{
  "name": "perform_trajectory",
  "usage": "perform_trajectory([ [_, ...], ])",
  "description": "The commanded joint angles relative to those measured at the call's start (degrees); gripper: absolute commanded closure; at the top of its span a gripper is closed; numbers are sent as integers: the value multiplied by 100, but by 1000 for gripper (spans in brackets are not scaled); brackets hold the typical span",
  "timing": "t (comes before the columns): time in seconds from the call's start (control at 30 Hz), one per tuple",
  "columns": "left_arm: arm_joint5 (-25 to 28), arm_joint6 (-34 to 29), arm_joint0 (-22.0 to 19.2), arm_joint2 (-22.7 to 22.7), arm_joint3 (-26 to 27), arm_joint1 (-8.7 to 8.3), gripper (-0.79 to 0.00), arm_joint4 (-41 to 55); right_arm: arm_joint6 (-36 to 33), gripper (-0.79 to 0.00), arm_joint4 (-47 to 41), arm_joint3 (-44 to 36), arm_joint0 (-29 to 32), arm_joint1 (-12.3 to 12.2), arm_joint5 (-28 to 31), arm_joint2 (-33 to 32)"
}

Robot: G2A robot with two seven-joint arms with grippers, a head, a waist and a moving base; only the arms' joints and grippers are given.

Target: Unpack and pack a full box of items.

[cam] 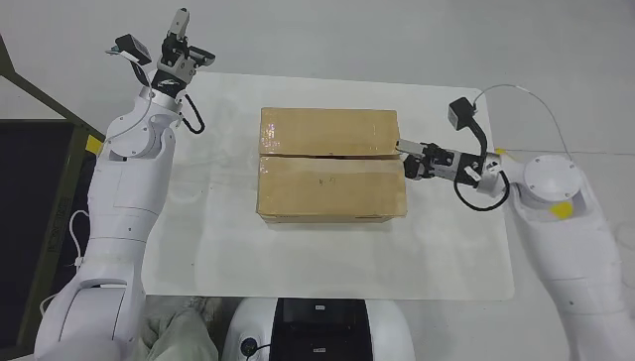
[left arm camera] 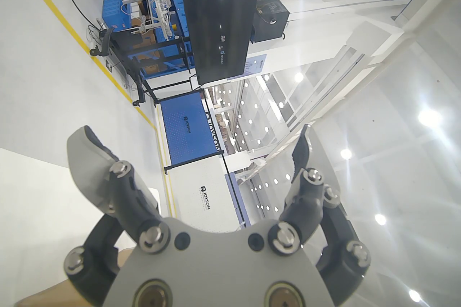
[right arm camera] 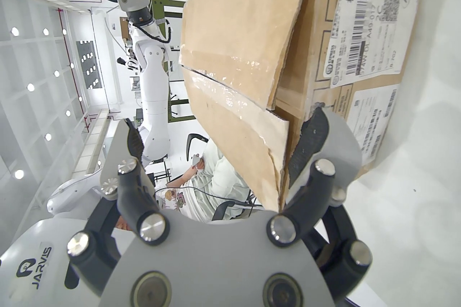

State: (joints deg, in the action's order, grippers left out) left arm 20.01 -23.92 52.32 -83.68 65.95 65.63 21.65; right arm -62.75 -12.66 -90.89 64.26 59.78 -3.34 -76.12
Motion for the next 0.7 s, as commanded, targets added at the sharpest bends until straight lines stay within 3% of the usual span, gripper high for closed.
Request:
perform_trajectory([
  [0.0, 0, 0, 0, 0, 0, 0, -785, 0, -71, -785, -98, 3, 0, -3, 8, 7],
  [0.47, 0, 0, 0, 0, 0, 0, -785, 0, -695, -785, -1154, 197, -8, -5, 295, 37],
  [0.67, 0, 0, 0, 0, 0, 0, -785, 0, -851, -785, -1146, -24, 75, -54, 313, -65],
])
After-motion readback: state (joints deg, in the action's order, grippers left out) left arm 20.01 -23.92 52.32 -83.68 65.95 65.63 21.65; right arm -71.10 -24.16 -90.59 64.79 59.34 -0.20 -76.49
